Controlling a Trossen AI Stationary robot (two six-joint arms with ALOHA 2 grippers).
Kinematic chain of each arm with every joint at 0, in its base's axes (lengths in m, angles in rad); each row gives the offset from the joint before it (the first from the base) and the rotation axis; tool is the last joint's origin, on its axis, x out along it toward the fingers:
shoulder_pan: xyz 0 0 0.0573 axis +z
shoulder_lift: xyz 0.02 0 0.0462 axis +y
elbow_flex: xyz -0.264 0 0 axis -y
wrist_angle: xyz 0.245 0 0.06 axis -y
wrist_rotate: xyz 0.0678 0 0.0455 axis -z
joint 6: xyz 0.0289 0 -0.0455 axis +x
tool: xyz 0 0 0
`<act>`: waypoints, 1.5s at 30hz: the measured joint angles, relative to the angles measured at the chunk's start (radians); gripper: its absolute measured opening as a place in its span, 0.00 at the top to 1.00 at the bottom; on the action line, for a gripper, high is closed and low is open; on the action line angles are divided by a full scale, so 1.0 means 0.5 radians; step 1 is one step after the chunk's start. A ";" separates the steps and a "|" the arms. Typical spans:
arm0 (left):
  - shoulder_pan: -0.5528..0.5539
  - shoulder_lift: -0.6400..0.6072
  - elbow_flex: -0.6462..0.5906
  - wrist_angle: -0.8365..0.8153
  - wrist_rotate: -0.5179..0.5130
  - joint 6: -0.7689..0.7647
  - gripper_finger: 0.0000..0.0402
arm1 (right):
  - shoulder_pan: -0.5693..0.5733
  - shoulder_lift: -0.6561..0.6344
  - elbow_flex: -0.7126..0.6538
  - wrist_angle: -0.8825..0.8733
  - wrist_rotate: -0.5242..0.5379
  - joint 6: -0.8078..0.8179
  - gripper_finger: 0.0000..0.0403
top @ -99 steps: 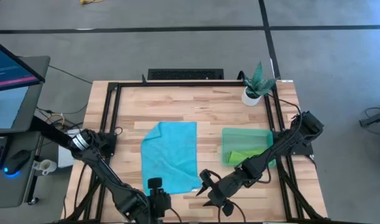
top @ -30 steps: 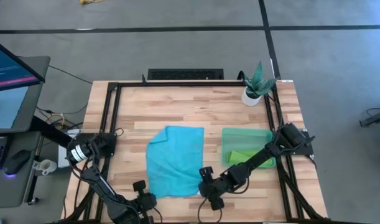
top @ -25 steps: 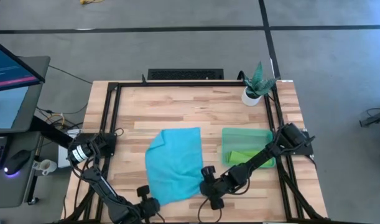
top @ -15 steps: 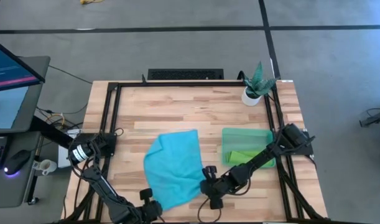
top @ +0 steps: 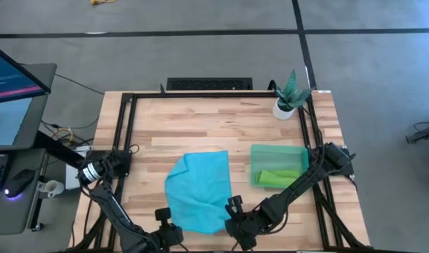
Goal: Roll microfiber towels into tight, uniform cylinder then place into a basket
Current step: Fold the blue towel
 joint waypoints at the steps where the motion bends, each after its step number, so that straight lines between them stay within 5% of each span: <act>1: 0.000 0.000 0.053 -0.101 -0.014 0.001 1.00 | 0.008 0.000 0.055 -0.076 0.046 -0.020 0.98; 13: 0.003 -0.003 0.565 -1.137 -0.307 -0.067 1.00 | 0.052 -0.028 0.628 -1.146 0.692 -0.156 0.97; 17: 0.032 -0.047 0.648 -1.176 -0.465 0.113 1.00 | 0.010 -0.146 0.711 -1.309 0.814 -0.171 0.96; 32: 0.277 -0.404 0.796 -1.176 -0.801 0.759 1.00 | -0.257 -0.754 0.728 -1.218 0.891 -0.232 0.98; 39: 0.426 -0.753 0.796 -1.178 -1.167 0.906 1.00 | -0.423 -0.880 0.726 -0.986 0.897 -0.397 0.97; 43: 0.525 -0.924 0.796 -1.178 -1.326 0.665 1.00 | -0.515 -0.913 0.726 -0.882 1.188 -0.435 0.98; 45: 0.597 -0.999 0.796 -1.177 -1.243 0.402 1.00 | -0.558 -0.915 0.726 -0.867 1.427 -0.455 0.99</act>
